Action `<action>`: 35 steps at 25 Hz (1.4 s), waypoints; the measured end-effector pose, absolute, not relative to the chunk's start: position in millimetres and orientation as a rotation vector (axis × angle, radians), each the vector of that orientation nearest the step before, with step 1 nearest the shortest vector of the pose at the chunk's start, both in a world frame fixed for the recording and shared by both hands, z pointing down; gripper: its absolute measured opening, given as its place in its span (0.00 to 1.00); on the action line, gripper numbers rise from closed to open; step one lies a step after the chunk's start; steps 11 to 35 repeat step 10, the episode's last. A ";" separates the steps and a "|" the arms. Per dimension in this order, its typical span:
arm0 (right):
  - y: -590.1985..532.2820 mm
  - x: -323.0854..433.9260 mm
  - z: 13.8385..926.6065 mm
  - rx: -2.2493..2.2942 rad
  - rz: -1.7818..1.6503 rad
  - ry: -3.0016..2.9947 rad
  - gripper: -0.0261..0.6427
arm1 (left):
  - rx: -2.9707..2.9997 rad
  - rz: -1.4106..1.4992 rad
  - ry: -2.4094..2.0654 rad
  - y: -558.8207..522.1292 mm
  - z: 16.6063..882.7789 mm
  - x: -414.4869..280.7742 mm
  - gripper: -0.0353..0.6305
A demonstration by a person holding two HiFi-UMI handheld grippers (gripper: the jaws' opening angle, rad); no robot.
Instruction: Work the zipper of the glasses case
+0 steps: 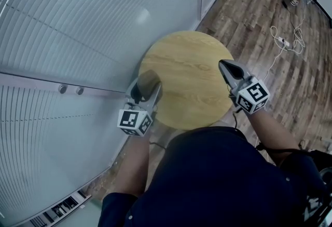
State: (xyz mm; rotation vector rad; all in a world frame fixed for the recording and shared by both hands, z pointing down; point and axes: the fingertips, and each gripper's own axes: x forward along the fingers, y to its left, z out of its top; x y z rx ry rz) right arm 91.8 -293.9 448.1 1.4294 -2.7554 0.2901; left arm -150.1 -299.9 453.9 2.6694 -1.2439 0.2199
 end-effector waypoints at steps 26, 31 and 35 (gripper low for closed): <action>-292.7 95.9 451.3 1.416 0.303 -2.749 0.05 | 2.662 0.220 -1.248 -295.7 449.6 -147.0 0.50; -292.7 95.9 451.3 1.416 0.303 -2.749 0.05 | 2.662 0.220 -1.248 -295.7 449.6 -147.0 0.50; -292.7 95.9 451.3 1.416 0.303 -2.749 0.05 | 2.662 0.220 -1.248 -295.7 449.6 -147.0 0.50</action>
